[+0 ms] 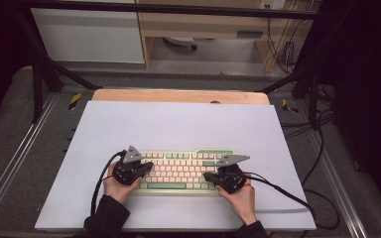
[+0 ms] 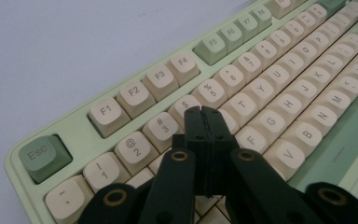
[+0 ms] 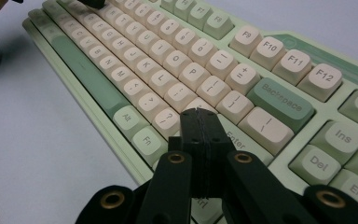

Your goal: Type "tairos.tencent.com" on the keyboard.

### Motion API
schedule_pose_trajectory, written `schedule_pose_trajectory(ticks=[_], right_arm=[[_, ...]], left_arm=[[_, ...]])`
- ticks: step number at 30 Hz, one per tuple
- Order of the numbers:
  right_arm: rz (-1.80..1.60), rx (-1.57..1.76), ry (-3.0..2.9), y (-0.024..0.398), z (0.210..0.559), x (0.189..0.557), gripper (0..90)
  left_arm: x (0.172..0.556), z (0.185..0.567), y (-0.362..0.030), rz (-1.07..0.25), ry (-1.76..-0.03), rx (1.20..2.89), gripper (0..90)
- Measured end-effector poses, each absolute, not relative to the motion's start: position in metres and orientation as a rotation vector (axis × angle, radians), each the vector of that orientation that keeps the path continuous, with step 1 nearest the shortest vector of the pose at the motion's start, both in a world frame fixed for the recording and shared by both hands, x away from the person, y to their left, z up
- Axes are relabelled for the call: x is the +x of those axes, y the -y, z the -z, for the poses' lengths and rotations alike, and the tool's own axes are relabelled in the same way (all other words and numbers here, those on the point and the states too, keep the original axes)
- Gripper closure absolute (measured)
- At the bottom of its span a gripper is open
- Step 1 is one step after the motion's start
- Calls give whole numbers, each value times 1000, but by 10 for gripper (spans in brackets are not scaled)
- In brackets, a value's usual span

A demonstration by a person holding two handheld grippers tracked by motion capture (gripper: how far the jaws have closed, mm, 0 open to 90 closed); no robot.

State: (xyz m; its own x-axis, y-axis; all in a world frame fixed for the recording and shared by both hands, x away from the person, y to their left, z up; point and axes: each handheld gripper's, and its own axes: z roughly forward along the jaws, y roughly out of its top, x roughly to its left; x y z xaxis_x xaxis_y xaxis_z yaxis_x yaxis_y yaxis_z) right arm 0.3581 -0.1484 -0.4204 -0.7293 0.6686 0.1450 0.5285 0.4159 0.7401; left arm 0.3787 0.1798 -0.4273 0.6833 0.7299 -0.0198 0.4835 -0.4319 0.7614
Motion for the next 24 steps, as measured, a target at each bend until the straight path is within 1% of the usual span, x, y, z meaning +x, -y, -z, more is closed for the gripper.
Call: schedule_pose_trajectory(ticks=[24], right_arm=[[-1217,1066,-2485,150,417,357,900]], left_arm=[[375,424,-179,-399,-907,2112,900]])
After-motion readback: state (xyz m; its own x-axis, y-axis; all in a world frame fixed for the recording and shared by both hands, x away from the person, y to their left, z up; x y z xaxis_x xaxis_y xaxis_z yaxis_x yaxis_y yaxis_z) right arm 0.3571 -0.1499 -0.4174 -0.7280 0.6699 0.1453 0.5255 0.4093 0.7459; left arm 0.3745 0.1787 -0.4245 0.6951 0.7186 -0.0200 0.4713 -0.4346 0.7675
